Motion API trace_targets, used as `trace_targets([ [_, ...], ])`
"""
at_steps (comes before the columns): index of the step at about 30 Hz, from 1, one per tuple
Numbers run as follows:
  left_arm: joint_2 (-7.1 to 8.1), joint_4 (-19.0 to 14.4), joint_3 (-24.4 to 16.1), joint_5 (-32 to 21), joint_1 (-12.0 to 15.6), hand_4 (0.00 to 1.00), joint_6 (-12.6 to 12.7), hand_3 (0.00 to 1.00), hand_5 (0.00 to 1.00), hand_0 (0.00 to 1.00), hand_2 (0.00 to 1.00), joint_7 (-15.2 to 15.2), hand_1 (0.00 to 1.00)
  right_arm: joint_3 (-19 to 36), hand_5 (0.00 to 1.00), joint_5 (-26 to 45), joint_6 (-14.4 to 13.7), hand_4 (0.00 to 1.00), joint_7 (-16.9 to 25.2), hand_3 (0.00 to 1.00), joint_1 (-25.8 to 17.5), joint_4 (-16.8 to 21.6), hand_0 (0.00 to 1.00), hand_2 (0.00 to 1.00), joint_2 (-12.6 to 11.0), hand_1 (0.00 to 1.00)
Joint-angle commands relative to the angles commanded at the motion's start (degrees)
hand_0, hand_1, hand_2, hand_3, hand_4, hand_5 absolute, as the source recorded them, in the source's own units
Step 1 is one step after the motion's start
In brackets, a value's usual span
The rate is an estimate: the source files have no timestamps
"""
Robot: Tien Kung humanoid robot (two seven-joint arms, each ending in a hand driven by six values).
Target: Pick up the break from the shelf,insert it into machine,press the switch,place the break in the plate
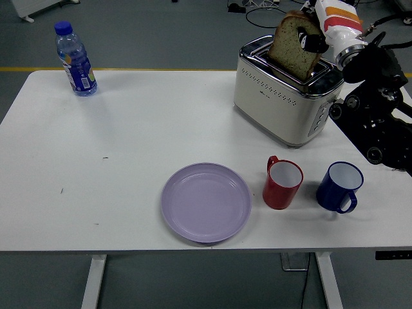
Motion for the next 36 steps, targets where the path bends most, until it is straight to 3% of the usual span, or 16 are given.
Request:
trace_targets([
  [1, 0.00, 0.00, 0.01, 0.02, -0.01, 0.636, 0.01, 0.824, 0.997, 0.650, 0.741, 0.00, 0.673, 0.09, 0.002, -0.24, 0.74, 0.453, -0.31, 0.538, 0.00, -0.13, 0.275, 0.395, 0.02, 0.264],
  [2, 0.00, 0.00, 0.01, 0.01, -0.01, 0.630, 0.02, 0.822, 0.993, 0.649, 0.740, 0.00, 0.673, 0.14, 0.002, -0.44, 1.38, 0.574, -0.66, 0.563, 0.01, -0.22, 0.270, 0.479, 0.04, 0.345],
  [6, 0.00, 0.00, 0.08, 0.07, 0.00, 0.630, 0.05, 0.822, 0.993, 0.649, 0.740, 0.03, 0.673, 0.37, 0.002, -1.41, 4.34, 0.574, -1.06, 0.563, -0.03, -0.47, 0.270, 0.479, 0.22, 0.345],
  [7, 0.00, 0.00, 0.06, 0.11, 0.01, 0.628, 0.05, 0.821, 0.994, 0.649, 0.740, 0.04, 0.671, 0.42, 0.045, -1.52, 4.57, 0.718, -1.01, 0.809, -0.03, -0.47, 0.666, 0.768, 0.26, 0.659],
  [12, 0.00, 0.00, -0.13, 0.55, 0.09, 0.628, 0.03, 0.821, 0.994, 0.649, 0.740, 0.09, 0.671, 0.70, 0.045, -1.44, 3.90, 0.718, 0.04, 0.809, 0.05, -0.52, 0.666, 0.768, 0.44, 0.659],
  [13, 0.00, 0.00, -0.15, 0.61, 0.10, 0.629, 0.03, 0.819, 0.994, 0.649, 0.739, 0.10, 0.671, 0.73, 0.072, -1.37, 3.73, 0.763, 0.19, 0.888, 0.07, -0.54, 0.774, 0.869, 0.44, 0.742],
  [27, 0.00, 0.00, -0.21, 1.10, 0.27, 0.627, -0.04, 0.820, 0.993, 0.649, 0.737, 0.14, 0.669, 1.35, 0.076, -1.33, 0.72, 0.790, 0.88, 0.906, -0.81, -0.04, 0.799, 0.909, -0.19, 0.768],
  [31, 0.00, 0.00, -0.37, 1.31, 0.30, 0.627, -0.09, 0.820, 0.993, 0.649, 0.737, 0.18, 0.669, 1.60, 0.076, -0.59, -3.09, 0.790, 1.12, 0.906, -2.38, 1.84, 0.799, 0.909, -1.69, 0.768],
  [32, 0.00, 0.00, -0.42, 1.34, 0.31, 0.627, -0.09, 0.819, 0.993, 0.649, 0.737, 0.18, 0.669, 1.52, 0.002, -0.34, -4.91, 0.598, 0.93, 0.814, -2.76, 2.51, 0.651, 0.760, -2.12, 0.609],
  [36, 0.00, 0.00, -0.93, 2.07, 0.23, 0.627, -0.23, 0.819, 0.993, 0.649, 0.737, 0.32, 0.669, 1.17, 0.002, 2.61, -13.12, 0.598, 0.52, 0.814, -4.66, 6.78, 0.651, 0.760, -4.62, 0.609],
])
